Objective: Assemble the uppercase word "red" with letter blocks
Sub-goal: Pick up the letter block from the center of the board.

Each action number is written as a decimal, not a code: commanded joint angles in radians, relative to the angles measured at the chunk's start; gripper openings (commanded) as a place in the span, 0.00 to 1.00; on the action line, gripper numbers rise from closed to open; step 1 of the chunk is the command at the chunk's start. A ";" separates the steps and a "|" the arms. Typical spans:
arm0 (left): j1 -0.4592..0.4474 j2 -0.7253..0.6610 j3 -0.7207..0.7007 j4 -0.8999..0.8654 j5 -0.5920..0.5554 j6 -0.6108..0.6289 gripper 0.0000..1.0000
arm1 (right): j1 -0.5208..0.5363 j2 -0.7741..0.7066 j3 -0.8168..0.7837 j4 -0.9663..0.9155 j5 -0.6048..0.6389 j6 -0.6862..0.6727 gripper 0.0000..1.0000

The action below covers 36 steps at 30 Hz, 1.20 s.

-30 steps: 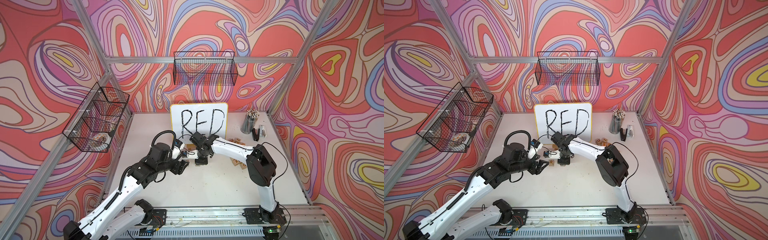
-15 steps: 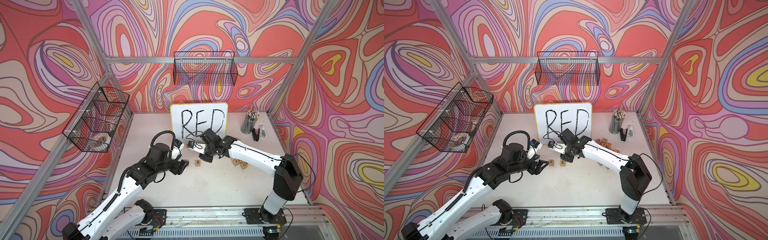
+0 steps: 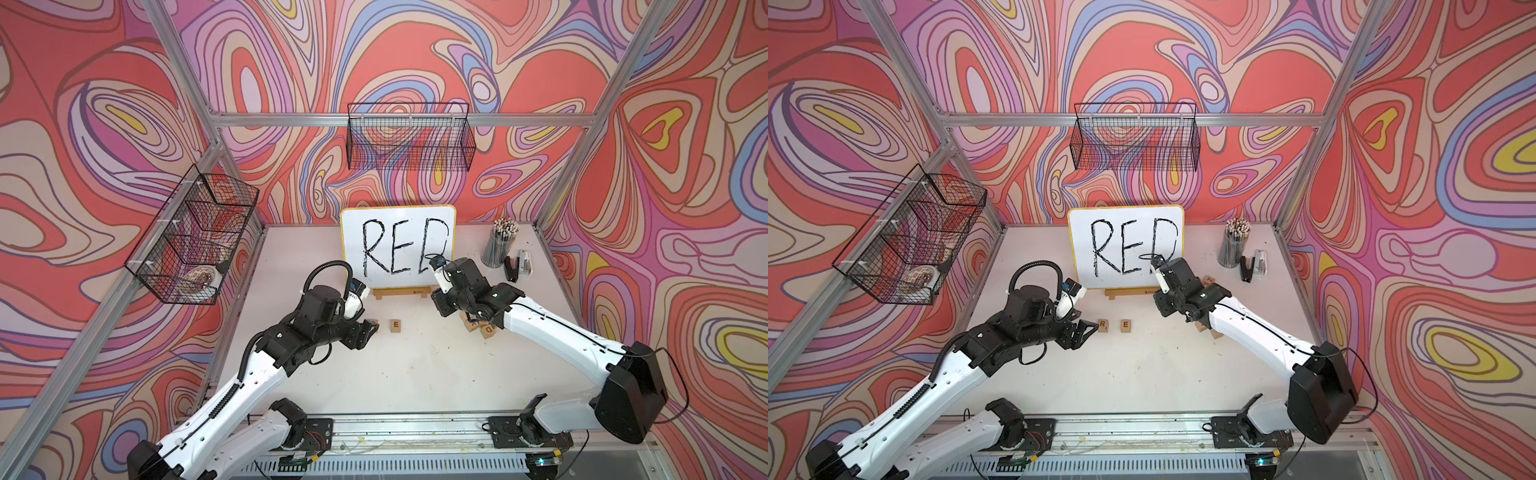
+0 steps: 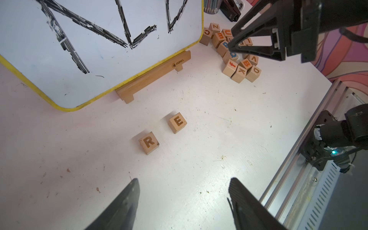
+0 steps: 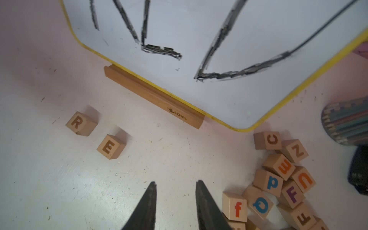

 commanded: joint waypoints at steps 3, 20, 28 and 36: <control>-0.013 0.004 0.012 -0.025 -0.017 0.028 0.74 | -0.103 -0.053 -0.035 -0.034 0.051 0.189 0.35; -0.018 0.151 0.146 0.012 -0.017 0.103 0.73 | -0.298 -0.120 -0.100 -0.188 0.056 0.345 0.37; -0.021 0.217 0.152 0.071 0.026 0.106 0.73 | -0.326 -0.144 -0.129 -0.247 0.062 0.429 0.37; -0.021 0.205 0.112 0.075 0.017 0.103 0.73 | -0.333 -0.172 -0.172 -0.269 0.085 0.481 0.37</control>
